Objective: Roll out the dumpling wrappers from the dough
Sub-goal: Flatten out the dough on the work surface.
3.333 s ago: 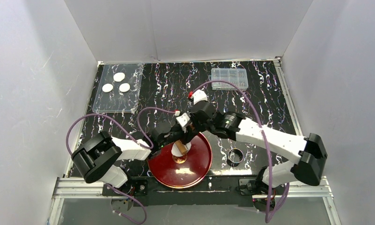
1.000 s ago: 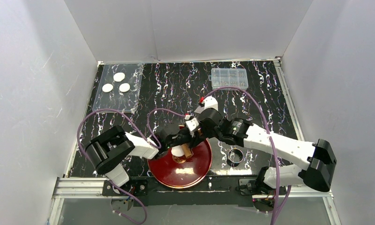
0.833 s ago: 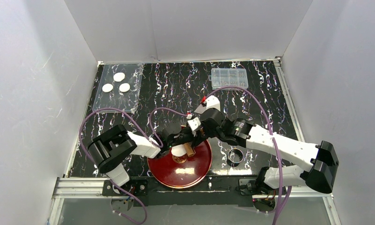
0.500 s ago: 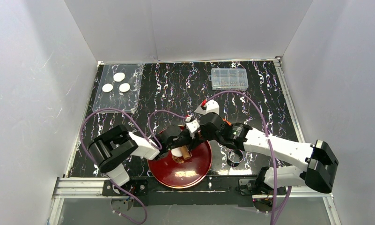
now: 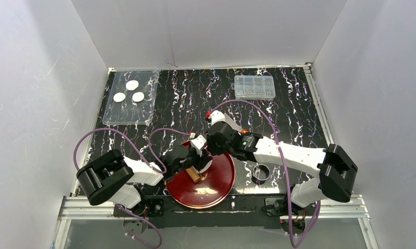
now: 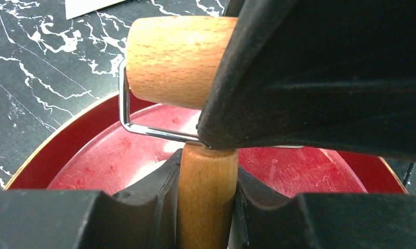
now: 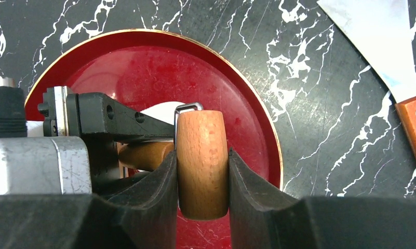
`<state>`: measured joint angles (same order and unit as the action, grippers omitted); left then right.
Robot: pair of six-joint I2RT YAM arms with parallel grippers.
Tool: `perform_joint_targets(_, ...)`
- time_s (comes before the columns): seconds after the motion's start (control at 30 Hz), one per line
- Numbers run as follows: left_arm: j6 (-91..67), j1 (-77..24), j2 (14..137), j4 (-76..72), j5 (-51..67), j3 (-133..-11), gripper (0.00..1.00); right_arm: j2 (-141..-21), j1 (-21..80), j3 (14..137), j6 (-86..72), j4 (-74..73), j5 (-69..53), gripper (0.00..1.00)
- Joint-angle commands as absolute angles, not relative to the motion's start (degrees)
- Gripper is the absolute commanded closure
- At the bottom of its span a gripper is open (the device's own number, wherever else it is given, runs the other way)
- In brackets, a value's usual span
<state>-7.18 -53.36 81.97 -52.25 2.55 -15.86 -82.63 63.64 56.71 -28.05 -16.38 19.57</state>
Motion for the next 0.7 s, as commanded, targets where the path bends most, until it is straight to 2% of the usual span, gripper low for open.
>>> perform_joint_targets(0.0,1.42,-54.62,84.3,-44.01,4.48,-19.32,1.0,-88.77,70.16,62.79,-22.44,-17.53,6.98,0.99)
perform_joint_targets(0.13,4.0,-53.26,84.38,-45.6,5.82,-22.89,1.0,-85.77,69.44,65.42,-21.12,-19.83,11.17,0.99)
perform_joint_targets(0.33,10.61,-53.25,88.21,-53.9,11.8,-27.69,1.0,-79.26,67.69,62.32,-20.27,-20.67,15.61,0.99)
perform_joint_targets(0.67,7.32,-55.99,95.79,-51.49,11.26,-33.38,1.0,-75.14,66.88,55.91,-22.59,-20.65,17.32,0.99)
